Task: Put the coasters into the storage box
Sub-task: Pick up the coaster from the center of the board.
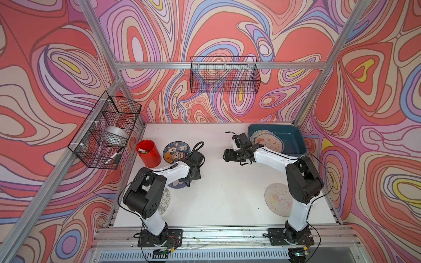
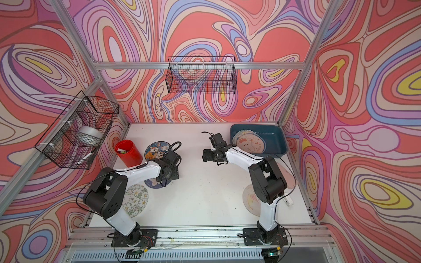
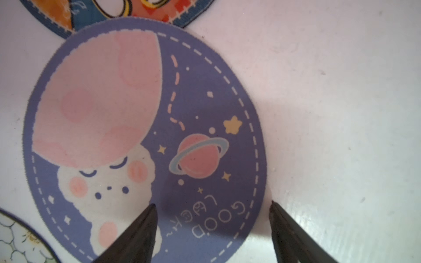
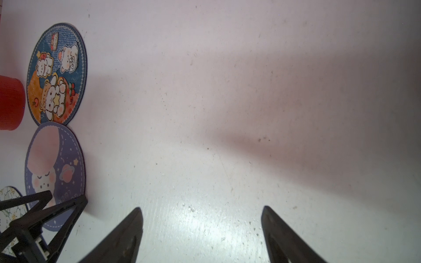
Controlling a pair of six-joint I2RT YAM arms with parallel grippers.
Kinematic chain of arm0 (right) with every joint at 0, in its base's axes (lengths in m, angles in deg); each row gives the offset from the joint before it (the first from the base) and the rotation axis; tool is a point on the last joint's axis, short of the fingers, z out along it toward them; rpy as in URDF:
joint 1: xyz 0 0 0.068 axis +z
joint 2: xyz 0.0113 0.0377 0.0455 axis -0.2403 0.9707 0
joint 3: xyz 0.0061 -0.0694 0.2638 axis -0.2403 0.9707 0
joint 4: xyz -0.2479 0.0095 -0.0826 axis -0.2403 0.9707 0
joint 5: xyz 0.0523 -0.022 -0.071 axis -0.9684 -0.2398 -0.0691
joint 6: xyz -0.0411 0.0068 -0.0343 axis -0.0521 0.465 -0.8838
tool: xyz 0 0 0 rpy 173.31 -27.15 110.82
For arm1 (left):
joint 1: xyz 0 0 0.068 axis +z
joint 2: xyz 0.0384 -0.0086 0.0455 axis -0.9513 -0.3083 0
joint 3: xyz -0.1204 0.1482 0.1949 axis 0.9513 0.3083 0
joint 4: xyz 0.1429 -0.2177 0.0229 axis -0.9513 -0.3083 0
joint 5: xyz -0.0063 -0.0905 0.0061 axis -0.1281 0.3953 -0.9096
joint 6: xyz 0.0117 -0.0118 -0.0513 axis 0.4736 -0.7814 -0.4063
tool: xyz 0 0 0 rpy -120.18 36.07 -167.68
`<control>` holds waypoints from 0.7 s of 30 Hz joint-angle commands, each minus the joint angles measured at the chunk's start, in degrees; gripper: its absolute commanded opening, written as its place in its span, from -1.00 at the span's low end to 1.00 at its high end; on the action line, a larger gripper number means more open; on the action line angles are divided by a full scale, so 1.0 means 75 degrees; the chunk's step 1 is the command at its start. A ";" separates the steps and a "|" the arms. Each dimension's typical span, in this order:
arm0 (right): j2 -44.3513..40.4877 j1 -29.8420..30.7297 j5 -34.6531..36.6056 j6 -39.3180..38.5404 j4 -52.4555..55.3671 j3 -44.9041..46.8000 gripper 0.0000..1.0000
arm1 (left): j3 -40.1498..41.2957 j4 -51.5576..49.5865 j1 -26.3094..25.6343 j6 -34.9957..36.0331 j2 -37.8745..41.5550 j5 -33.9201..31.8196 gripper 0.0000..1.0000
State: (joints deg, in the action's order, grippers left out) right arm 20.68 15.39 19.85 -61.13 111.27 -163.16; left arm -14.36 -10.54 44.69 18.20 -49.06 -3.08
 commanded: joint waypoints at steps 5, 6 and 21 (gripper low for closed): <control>0.0296 0.0031 -0.0065 -0.0006 0.0058 -0.0304 0.65 | 0.0249 0.0153 0.0131 -0.0110 -0.0251 0.0159 0.09; 0.0304 0.0037 -0.0066 -0.0015 0.0070 -0.0318 0.65 | 0.0284 0.0207 0.0121 -0.0116 -0.0269 0.0204 -0.03; 0.0266 0.0036 -0.0061 -0.0112 0.0225 -0.0419 0.66 | 0.0343 0.0546 0.0132 -0.0033 -0.0260 0.0594 -1.00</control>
State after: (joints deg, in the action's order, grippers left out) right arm 21.88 15.39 19.56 -61.24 112.43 -164.85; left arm -13.68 -6.71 45.43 18.25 -49.70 -1.73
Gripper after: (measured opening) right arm 0.827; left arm 0.058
